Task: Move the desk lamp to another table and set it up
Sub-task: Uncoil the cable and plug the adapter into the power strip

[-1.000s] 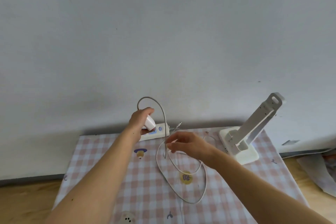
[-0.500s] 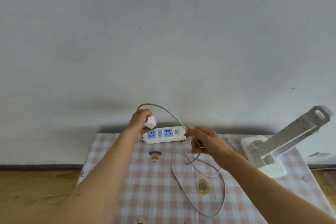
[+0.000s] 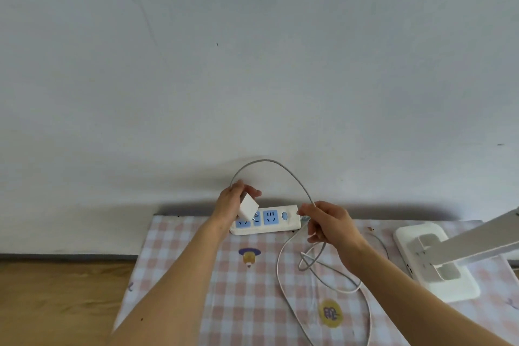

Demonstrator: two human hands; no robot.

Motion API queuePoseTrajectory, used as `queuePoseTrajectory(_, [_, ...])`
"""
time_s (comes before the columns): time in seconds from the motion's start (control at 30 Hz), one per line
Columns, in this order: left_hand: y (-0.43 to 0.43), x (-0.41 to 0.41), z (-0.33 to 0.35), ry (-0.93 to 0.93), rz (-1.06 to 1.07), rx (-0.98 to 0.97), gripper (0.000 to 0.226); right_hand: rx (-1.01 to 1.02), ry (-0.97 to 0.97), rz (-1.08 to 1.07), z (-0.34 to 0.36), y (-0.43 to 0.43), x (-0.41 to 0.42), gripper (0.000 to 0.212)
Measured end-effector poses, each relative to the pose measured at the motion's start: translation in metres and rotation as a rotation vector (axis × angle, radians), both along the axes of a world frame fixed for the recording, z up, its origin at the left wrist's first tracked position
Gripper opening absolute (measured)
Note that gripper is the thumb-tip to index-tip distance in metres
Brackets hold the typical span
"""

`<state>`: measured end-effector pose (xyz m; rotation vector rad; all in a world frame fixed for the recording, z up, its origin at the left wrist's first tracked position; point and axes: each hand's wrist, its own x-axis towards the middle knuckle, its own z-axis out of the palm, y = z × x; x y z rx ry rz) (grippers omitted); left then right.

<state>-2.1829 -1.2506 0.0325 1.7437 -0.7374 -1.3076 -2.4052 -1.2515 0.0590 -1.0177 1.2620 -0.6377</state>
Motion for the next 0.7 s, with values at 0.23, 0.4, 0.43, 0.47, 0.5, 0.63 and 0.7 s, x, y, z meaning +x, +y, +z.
queuePoseTrajectory(0.23, [-0.004, -0.006, -0.014, -0.177, -0.005, -0.01, 0.049, -0.014, 0.053, 0.038, -0.01, -0.001, 0.002, 0.018])
queuePoseTrajectory(0.4, [-0.003, -0.009, -0.028, -0.2, 0.009, -0.014, 0.034, 0.001, 0.061, 0.036, -0.016, -0.003, 0.0, 0.016])
queuePoseTrajectory(0.43, [-0.003, -0.009, -0.03, -0.216, -0.001, -0.01, 0.032, 0.004, 0.061, 0.035, -0.016, -0.003, -0.001, 0.016])
queuePoseTrajectory(0.47, [-0.003, -0.01, -0.032, -0.239, -0.019, -0.004, 0.03, 0.007, 0.061, 0.033, -0.017, -0.003, -0.002, 0.016])
queuePoseTrajectory(0.5, [-0.003, -0.01, -0.033, -0.26, -0.04, 0.0, 0.029, 0.008, 0.062, 0.031, -0.017, -0.004, -0.003, 0.016])
queuePoseTrajectory(0.63, [-0.001, -0.013, -0.035, -0.318, -0.094, 0.006, 0.027, 0.006, 0.059, 0.029, -0.019, -0.005, -0.004, 0.016])
queuePoseTrajectory(0.7, [0.001, -0.013, -0.035, -0.327, -0.092, 0.007, 0.025, 0.008, 0.06, 0.036, -0.02, -0.005, -0.004, 0.016])
